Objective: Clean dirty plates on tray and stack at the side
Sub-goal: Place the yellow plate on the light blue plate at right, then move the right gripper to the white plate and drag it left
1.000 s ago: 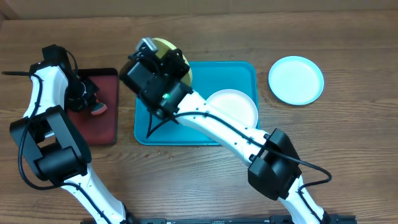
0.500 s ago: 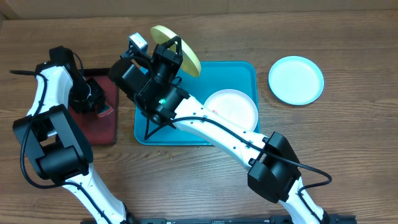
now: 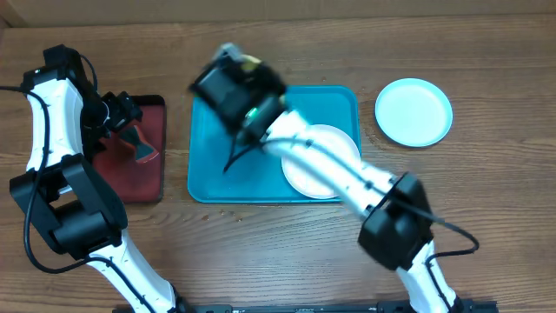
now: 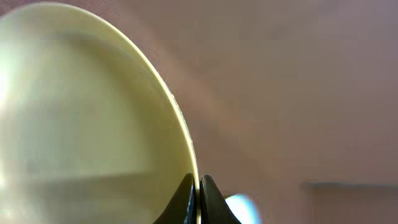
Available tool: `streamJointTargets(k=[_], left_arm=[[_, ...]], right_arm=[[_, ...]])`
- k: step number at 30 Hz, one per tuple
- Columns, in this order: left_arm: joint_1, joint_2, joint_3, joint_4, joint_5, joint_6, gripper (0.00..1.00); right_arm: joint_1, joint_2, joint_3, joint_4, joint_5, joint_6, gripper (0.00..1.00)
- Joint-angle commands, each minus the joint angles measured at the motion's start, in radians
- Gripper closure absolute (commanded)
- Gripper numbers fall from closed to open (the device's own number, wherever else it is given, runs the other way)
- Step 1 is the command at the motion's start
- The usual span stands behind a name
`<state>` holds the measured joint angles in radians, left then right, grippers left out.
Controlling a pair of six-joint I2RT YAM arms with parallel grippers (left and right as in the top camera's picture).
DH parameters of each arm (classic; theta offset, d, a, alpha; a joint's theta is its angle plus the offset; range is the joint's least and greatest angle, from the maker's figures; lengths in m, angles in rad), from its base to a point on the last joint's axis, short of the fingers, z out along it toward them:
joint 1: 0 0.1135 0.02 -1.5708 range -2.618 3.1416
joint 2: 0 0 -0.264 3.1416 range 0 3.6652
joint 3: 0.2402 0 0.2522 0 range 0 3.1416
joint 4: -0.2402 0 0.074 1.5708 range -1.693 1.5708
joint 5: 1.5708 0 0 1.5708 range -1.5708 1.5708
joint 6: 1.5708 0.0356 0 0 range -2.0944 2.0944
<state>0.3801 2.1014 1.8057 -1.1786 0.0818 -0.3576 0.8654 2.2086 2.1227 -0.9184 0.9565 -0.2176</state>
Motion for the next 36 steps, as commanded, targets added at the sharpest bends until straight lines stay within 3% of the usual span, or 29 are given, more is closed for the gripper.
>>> streamJointTargets(k=[1, 3, 6, 11, 16, 26, 30, 34, 36], left_arm=[[-0.004, -0.018, 0.014, -0.003, 0.063, 0.010, 0.00], [-0.004, -0.018, 0.014, -0.005, 0.080, 0.010, 0.00], [-0.004, -0.018, 0.015, -0.007, 0.080, 0.010, 0.00], [-0.004, -0.018, 0.014, -0.041, 0.080, 0.010, 0.00], [-0.004, -0.018, 0.014, -0.037, 0.080, 0.010, 0.00], [-0.004, -0.018, 0.014, -0.037, 0.080, 0.010, 0.00], [-0.004, -0.018, 0.014, -0.036, 0.080, 0.010, 0.00], [-0.004, -0.018, 0.014, -0.036, 0.080, 0.010, 0.00], [-0.004, -0.018, 0.014, -0.036, 0.080, 0.010, 0.00]], right_arm=[[-0.252, -0.104, 0.046, -0.108, -0.510, 0.347, 0.96], [-0.393, -0.126, 0.046, -0.140, -0.781, 0.360, 0.96], [-0.591, -0.124, 0.043, -0.197, -1.033, 0.360, 0.96], [-0.865, -0.109, 0.000, -0.332, -1.130, 0.359, 0.96], [-1.087, -0.109, -0.128, -0.341, -1.131, 0.344, 0.96], [-1.199, -0.109, -0.349, -0.204, -1.127, 0.345, 0.95], [-1.191, -0.108, -0.385, -0.174, -1.136, 0.344, 0.69], [-1.172, -0.108, -0.387, -0.186, -1.164, 0.335, 0.58], [-1.154, -0.108, -0.387, -0.195, -1.260, 0.260, 0.56]])
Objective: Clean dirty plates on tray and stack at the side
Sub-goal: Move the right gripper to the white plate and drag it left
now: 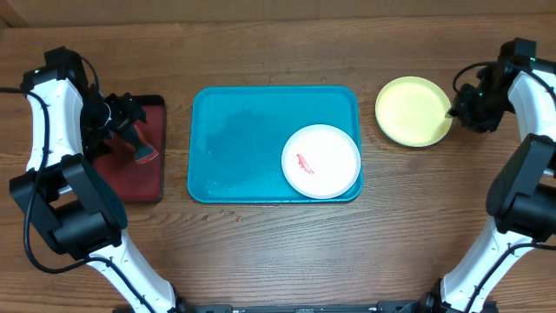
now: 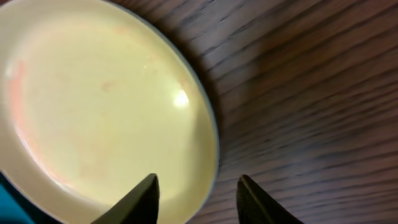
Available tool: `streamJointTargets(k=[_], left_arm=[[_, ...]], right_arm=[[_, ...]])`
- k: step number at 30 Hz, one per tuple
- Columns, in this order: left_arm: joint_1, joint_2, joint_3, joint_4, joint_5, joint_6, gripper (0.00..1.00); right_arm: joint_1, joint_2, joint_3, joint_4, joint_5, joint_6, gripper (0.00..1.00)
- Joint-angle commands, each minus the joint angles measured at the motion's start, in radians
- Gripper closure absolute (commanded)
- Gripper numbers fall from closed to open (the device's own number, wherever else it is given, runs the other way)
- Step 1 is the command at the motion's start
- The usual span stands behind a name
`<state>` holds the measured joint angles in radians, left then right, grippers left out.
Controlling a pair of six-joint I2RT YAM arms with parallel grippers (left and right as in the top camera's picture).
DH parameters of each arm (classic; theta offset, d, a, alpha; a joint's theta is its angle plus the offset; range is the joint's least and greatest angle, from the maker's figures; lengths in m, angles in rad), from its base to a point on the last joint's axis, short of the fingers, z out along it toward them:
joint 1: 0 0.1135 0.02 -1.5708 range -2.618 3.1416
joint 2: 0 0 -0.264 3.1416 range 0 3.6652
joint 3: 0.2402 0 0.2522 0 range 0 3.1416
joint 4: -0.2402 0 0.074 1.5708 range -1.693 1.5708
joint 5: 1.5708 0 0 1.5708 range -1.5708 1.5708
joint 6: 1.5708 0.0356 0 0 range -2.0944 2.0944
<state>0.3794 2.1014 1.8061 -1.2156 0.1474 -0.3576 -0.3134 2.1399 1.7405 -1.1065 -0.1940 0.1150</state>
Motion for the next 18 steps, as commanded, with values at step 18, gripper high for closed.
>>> streamJointTargets(k=[18], left_arm=[[-0.003, -0.018, 0.014, 0.009, 0.015, 0.010, 0.00]], right_arm=[[0.506, -0.035, -0.036, 0.011, -0.010, -0.508, 0.39]])
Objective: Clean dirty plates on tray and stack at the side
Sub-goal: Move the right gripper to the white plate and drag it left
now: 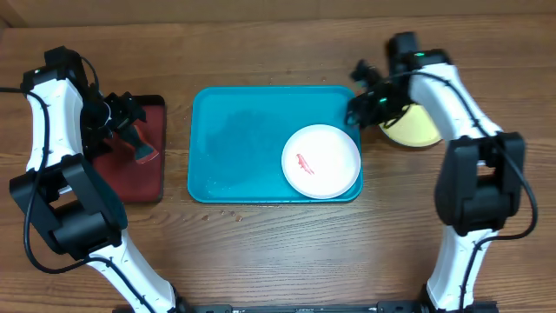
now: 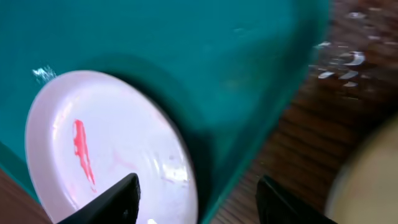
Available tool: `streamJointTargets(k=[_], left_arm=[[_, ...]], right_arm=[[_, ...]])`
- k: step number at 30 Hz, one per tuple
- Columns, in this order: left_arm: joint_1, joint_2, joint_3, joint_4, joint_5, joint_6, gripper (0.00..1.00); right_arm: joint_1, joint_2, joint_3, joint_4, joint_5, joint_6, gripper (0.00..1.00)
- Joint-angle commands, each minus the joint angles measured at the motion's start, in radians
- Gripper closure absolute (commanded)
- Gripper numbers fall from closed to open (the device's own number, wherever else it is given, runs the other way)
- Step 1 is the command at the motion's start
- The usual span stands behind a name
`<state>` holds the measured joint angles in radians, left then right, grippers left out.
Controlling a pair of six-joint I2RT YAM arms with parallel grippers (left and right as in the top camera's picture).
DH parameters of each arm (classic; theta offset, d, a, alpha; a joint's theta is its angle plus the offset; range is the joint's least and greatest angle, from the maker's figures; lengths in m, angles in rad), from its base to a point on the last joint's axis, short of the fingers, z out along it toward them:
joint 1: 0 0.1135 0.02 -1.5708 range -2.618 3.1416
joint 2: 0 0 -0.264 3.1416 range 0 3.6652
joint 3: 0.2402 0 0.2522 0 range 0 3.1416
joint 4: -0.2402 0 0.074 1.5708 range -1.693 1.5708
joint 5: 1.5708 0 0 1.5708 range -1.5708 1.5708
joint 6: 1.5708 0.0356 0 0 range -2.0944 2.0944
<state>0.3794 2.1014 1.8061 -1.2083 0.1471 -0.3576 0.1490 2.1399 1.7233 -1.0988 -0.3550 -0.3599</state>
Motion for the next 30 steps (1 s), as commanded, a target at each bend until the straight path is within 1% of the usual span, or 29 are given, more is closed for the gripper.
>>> streamJointTargets(k=[1, 5, 9, 11, 15, 18, 20, 24, 26, 28, 30], left_arm=[[-0.003, -0.018, 0.014, 0.002, 0.015, 0.010, 0.00], [-0.003, -0.018, 0.014, 0.005, 0.015, 0.010, 0.00], [-0.003, -0.018, 0.014, 0.004, 0.015, 0.010, 0.01], [-0.003, -0.018, 0.014, 0.005, 0.015, 0.010, 0.00], [-0.003, -0.018, 0.014, 0.007, 0.015, 0.010, 0.00], [-0.003, -0.018, 0.014, 0.011, 0.015, 0.010, 0.00], [-0.003, -0.018, 0.014, 0.010, 0.015, 0.010, 0.00], [-0.003, -0.018, 0.014, 0.005, 0.015, 0.010, 0.00], [-0.003, -0.018, 0.014, 0.005, 0.015, 0.010, 0.00], [-0.003, -0.018, 0.014, 0.004, 0.015, 0.010, 0.00], [-0.003, -0.018, 0.014, 0.005, 0.015, 0.010, 0.00]], right_arm=[[0.063, -0.035, -0.020, 0.003, 0.164, -0.033, 0.39], [0.114, -0.035, -0.025, 0.012, 0.210, -0.034, 0.39], [0.116, -0.035, -0.050, 0.026, 0.227, -0.034, 0.39], [0.113, -0.035, -0.063, 0.033, 0.220, -0.033, 0.39], [0.115, -0.035, -0.091, 0.047, 0.146, -0.038, 0.40], [0.124, -0.035, -0.100, 0.047, 0.145, -0.037, 0.41], [0.125, -0.035, -0.100, 0.047, 0.146, -0.032, 0.47], [0.125, -0.035, -0.101, 0.043, 0.167, -0.029, 0.49], [0.125, -0.035, -0.101, 0.038, 0.171, -0.024, 0.55], [0.125, -0.035, -0.102, 0.027, 0.183, 0.001, 0.64], [0.125, -0.035, -0.112, 0.031, 0.200, 0.020, 0.66]])
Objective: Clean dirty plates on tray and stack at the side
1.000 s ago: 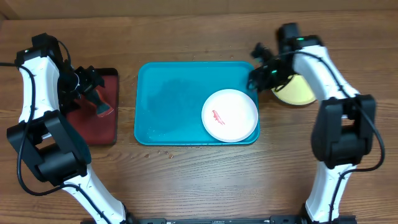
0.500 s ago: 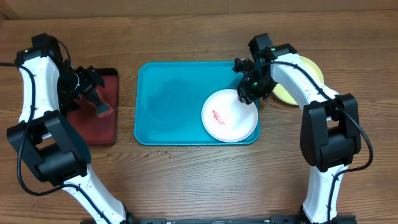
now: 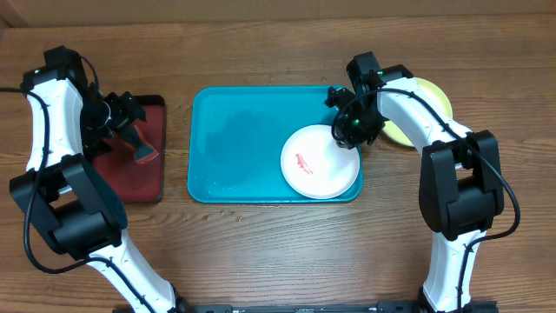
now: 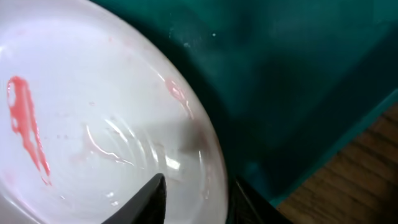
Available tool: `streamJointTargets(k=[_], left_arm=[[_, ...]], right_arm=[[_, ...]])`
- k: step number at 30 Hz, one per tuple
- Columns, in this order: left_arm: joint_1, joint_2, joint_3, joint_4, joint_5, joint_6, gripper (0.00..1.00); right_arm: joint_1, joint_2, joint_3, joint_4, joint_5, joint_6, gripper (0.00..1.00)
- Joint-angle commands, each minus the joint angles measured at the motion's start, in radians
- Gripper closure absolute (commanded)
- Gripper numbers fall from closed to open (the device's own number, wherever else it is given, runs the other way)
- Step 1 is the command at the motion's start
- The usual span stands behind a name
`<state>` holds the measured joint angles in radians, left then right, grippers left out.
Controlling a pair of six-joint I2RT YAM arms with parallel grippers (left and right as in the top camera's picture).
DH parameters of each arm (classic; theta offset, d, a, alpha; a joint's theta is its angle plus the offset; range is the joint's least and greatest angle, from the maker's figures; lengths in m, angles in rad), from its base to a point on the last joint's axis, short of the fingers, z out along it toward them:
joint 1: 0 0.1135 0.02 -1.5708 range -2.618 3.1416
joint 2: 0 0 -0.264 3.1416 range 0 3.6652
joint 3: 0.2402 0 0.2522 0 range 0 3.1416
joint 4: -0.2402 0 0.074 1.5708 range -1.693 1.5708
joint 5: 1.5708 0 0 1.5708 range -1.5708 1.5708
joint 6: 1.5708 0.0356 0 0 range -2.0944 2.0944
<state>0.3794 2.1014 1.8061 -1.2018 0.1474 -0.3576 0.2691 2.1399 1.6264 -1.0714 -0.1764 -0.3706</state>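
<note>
A white plate [image 3: 317, 165] smeared with red [image 3: 303, 163] lies in the right half of the teal tray [image 3: 243, 139]. My right gripper [image 3: 346, 132] is open at the plate's upper right rim. In the right wrist view the plate [image 4: 93, 124] fills the left, and the gripper [image 4: 199, 202] stands astride its rim, one finger over the plate and one over the tray [image 4: 298, 62]. A yellow plate [image 3: 432, 94] lies right of the tray, partly behind my arm. My left gripper [image 3: 130, 130] holds a red sponge [image 3: 143, 155] at far left.
A dark red mat [image 3: 130, 174] lies under the left gripper, left of the tray. Bare wooden table [image 4: 367, 180] shows past the tray's right edge. A few crumbs lie on the wood below the tray.
My right gripper, still open, has gone from above the tray's upper right corner down to the white plate's rim and now straddles it. The left arm is unchanged.
At first my right gripper was shut on the yellow plate's rim over the tray's left part, with a pale plate at the right. Then the yellow plate lay on that pale plate and the gripper was open. Since then the gripper has come back to the tray.
</note>
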Motion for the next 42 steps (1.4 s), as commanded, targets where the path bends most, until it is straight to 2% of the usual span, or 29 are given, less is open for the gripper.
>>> streamJointTargets(k=[1, 5, 8, 12, 14, 17, 22, 24, 27, 34, 35, 36, 37, 42], left_arm=[[-0.003, -0.018, 0.014, -0.002, 0.015, 0.010, 0.00], [-0.003, -0.018, 0.014, -0.001, 0.015, 0.010, 0.00], [-0.003, -0.018, 0.014, -0.002, 0.015, 0.010, 0.00], [-0.003, -0.018, 0.014, -0.003, 0.044, 0.018, 0.00], [-0.007, -0.018, 0.014, 0.003, 0.112, 0.081, 0.01], [-0.012, -0.018, 0.014, 0.011, 0.178, 0.131, 0.06], [-0.022, -0.018, 0.014, 0.012, 0.178, 0.137, 0.06], [-0.022, -0.018, 0.014, 0.007, 0.131, 0.117, 0.00], [-0.023, -0.014, 0.014, -0.002, 0.067, 0.095, 0.00], [-0.025, -0.012, 0.006, 0.003, 0.028, 0.092, 0.00], [-0.025, -0.012, 0.006, 0.003, 0.028, 0.091, 0.00], [-0.026, -0.012, 0.006, 0.004, 0.028, 0.091, 0.00], [-0.026, -0.012, 0.006, 0.005, 0.028, 0.091, 0.00], [-0.026, -0.012, 0.005, 0.005, 0.028, 0.088, 0.00]], right_arm=[[0.005, -0.035, -0.021, 0.005, 0.027, 0.031, 0.65], [0.006, -0.035, -0.056, 0.023, 0.026, 0.052, 0.66], [0.006, -0.034, -0.066, 0.035, 0.026, 0.069, 0.71], [0.007, -0.034, -0.066, 0.050, 0.026, 0.111, 0.80], [0.019, -0.034, -0.066, 0.069, 0.002, 0.142, 0.91], [0.045, -0.034, -0.066, 0.106, -0.029, 0.190, 0.96], [0.117, -0.034, -0.066, 0.212, -0.050, 0.337, 0.96], [0.157, -0.034, -0.066, 0.278, -0.048, 0.433, 0.96], [0.187, -0.034, -0.066, 0.335, -0.042, 0.506, 0.96], [0.215, -0.006, -0.068, 0.363, 0.019, 0.532, 0.96], [0.214, -0.002, -0.068, 0.359, 0.018, 0.541, 0.90], [0.214, 0.008, -0.068, 0.355, 0.018, 0.555, 0.78], [0.214, 0.011, -0.068, 0.351, 0.013, 0.558, 0.73], [0.214, 0.016, -0.068, 0.322, 0.000, 0.558, 0.68]])
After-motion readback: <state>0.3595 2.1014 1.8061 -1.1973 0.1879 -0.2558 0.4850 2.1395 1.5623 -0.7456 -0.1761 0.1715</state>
